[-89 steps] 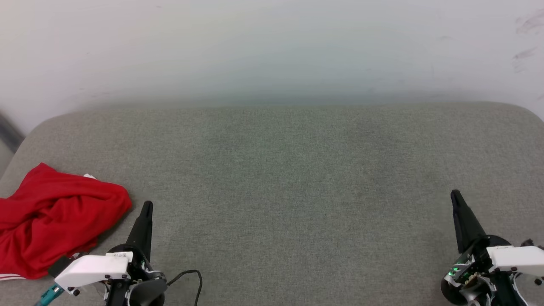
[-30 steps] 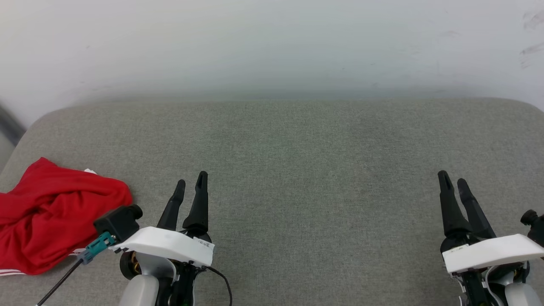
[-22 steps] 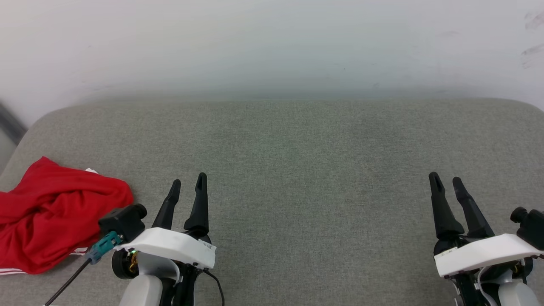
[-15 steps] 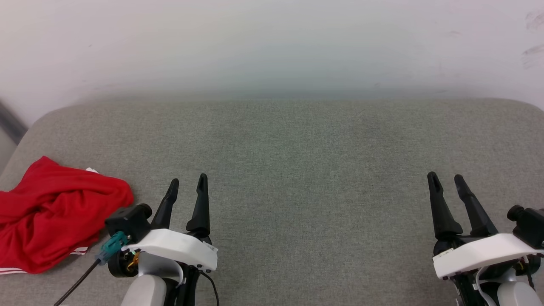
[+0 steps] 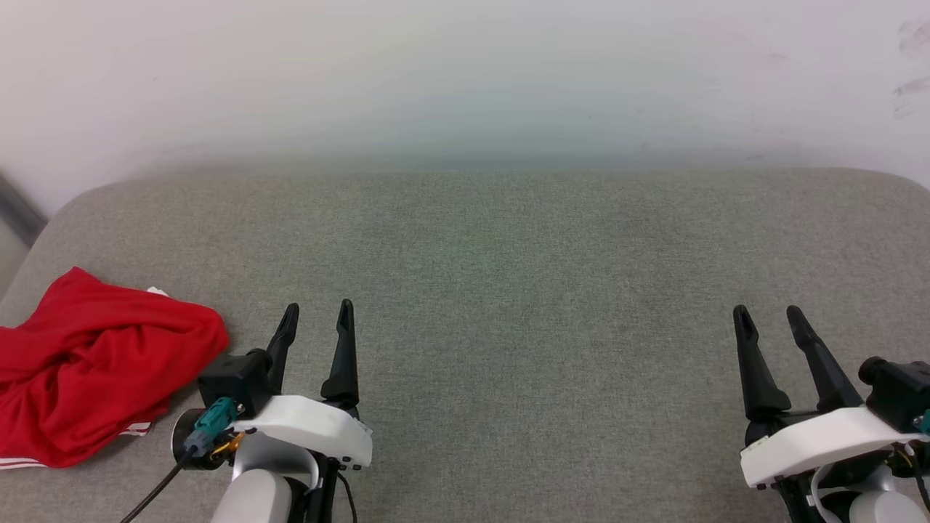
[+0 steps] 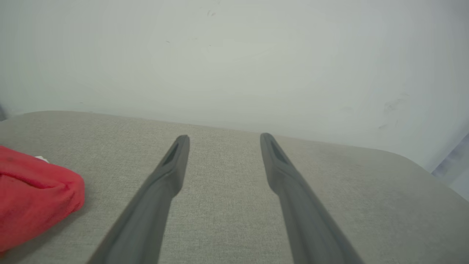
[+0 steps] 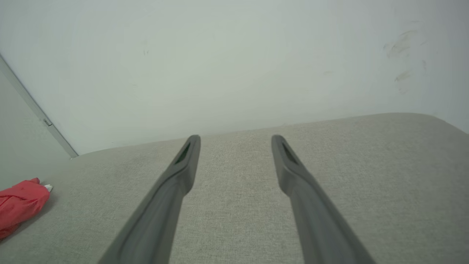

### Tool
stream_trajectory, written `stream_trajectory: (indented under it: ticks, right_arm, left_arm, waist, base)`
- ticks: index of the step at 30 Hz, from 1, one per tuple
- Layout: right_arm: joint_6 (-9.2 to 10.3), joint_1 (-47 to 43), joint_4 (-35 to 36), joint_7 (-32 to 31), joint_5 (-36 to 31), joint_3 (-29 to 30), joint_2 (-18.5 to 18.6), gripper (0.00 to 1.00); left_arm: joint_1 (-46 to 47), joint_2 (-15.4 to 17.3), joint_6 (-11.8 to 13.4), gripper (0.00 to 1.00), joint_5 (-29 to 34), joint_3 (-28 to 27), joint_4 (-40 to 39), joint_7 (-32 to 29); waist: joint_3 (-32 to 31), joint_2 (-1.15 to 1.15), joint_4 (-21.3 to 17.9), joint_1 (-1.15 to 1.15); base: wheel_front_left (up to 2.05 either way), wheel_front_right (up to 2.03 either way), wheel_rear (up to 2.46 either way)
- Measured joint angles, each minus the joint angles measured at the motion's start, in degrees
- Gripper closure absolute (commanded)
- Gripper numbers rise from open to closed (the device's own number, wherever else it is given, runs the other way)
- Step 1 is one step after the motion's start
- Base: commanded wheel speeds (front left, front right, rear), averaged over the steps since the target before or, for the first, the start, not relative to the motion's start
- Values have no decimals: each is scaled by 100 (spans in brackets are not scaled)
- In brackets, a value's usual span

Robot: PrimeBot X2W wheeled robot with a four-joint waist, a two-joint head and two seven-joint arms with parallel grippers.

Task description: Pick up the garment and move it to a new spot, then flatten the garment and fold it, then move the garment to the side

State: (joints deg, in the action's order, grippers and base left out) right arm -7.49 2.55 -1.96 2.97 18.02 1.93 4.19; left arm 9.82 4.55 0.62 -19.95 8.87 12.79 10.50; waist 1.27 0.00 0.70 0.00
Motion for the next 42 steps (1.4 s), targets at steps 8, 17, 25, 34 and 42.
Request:
stream_trajectory:
  ticks: [8,17,25,34,42]
  right_arm:
    - [0,-18,66,-8,-399,52,-52,0]
    - [0,-39,131,-43,-773,92,-87,0]
    - [0,-49,172,-41,-1037,121,-107,0]
    - [-1,-57,189,-18,-1293,141,-115,0]
    - [-1,-58,193,48,-1395,153,-118,0]
  left_arm:
    - [27,5,48,0,346,44,122,98]
    - [97,-2,92,0,694,101,233,208]
    - [138,-9,108,0,1002,133,331,290]
    - [198,-27,96,0,1273,142,425,385]
    - [236,-80,88,0,1371,126,465,444]
  waist:
    - [13,0,0,0]
    - [37,0,13,0]
    - [62,0,34,0]
    - [82,0,51,0]
    - [127,0,87,0]
  base:
    - [0,0,0]
    - [0,0,0]
    - [0,0,0]
    - [0,0,0]
    - [0,0,0]
